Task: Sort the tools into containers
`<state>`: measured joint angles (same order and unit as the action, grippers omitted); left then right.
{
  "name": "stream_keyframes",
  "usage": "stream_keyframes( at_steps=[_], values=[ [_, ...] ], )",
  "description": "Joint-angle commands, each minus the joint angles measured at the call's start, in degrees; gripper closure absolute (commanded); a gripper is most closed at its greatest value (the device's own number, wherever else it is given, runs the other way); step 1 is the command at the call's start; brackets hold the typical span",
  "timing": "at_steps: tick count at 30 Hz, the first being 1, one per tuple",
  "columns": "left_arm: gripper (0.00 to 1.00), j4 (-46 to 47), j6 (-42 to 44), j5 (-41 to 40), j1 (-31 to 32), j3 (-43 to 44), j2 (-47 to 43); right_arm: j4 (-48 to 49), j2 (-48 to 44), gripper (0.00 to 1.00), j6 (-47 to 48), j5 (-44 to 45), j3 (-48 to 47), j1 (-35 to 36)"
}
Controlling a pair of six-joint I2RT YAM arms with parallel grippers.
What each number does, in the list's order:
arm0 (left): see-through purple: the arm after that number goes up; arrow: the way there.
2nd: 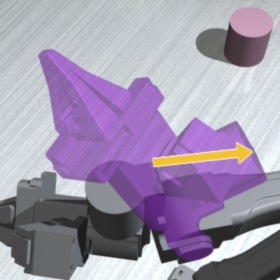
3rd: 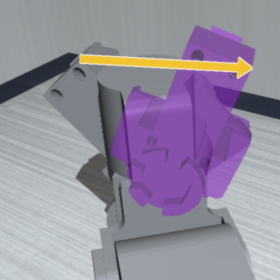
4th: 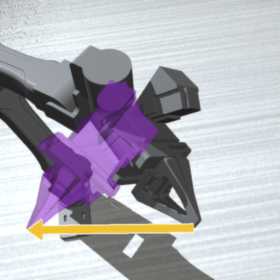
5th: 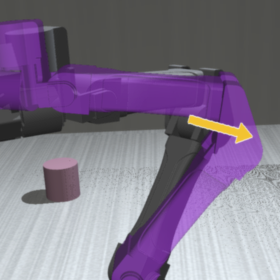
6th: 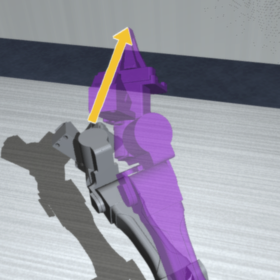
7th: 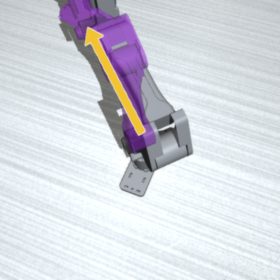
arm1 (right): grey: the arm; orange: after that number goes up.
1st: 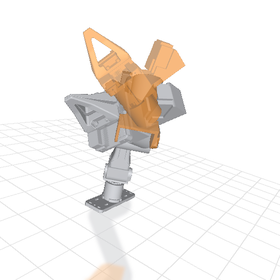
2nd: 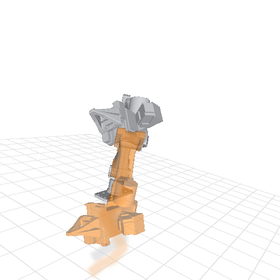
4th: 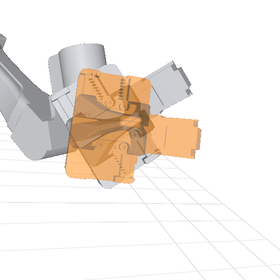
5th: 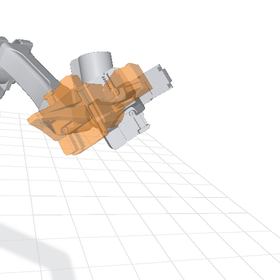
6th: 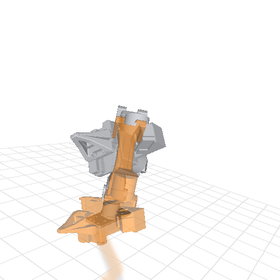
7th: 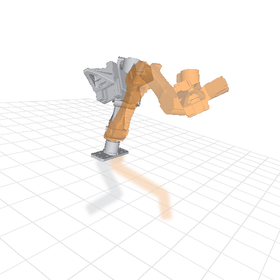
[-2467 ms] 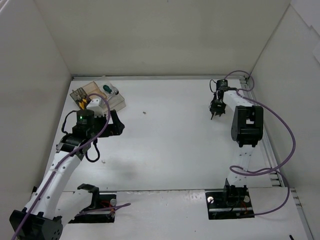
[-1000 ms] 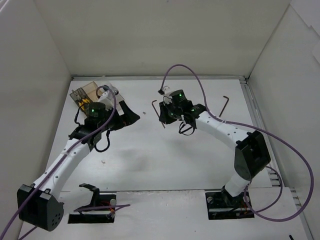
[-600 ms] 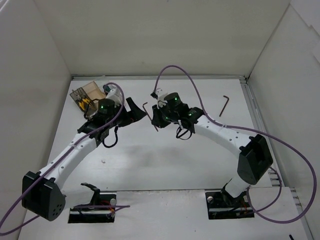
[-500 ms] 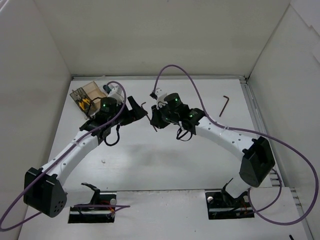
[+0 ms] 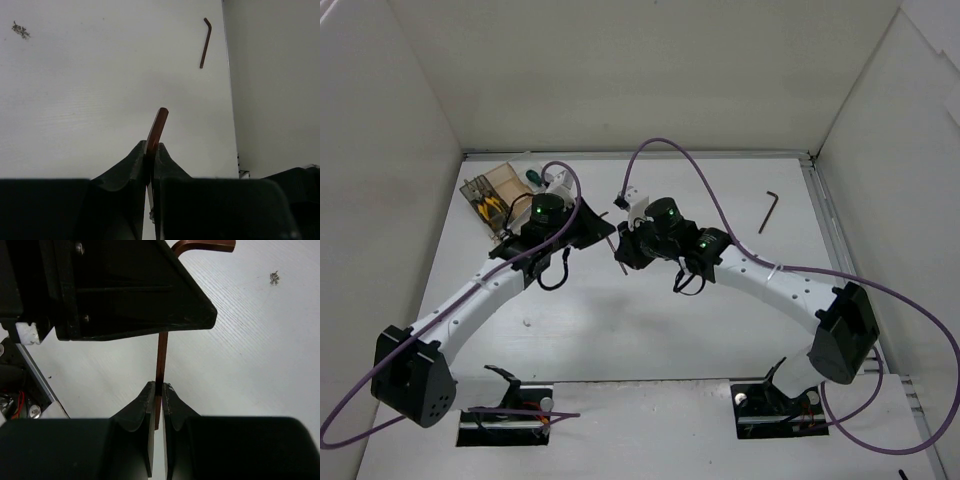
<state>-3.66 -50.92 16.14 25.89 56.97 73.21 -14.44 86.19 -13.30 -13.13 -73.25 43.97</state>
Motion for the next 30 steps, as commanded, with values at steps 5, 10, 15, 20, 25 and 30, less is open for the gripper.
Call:
stream_keyframes(
  at_steps=[5,10,15,20,25,30],
  values=[
    [1.00,3.22,1.52,-1.55,-0.14,2.44,-2.81,4.15,-3.31,0.72,-0.15,2.84,-0.40,0.33],
    [1.00,1.03,6.34,-2.17,-6.09,3.76,-4.39,4.07,-4.19,0.47,-0.50,5.39,-0.14,0.33],
    [1.00,0.06,14.95,-0.94,-17.72,7.10,-4.75,3.80,-8.31,0.41,0.03,9.35,3.38,-0.81],
    [1.00,-0.82,22.52,-1.47,-25.79,15.88,2.62,2.31,-12.53,0.38,-0.32,12.86,8.12,-3.62],
    [1.00,5.22,21.47,4.77,-32.83,24.84,15.10,0.46,-15.26,0.37,0.56,16.11,11.19,-4.94],
    [1.00,7.53,22.26,10.13,-37.30,34.86,28.46,0.02,-16.76,0.37,0.03,15.94,13.40,-6.17]
  ],
)
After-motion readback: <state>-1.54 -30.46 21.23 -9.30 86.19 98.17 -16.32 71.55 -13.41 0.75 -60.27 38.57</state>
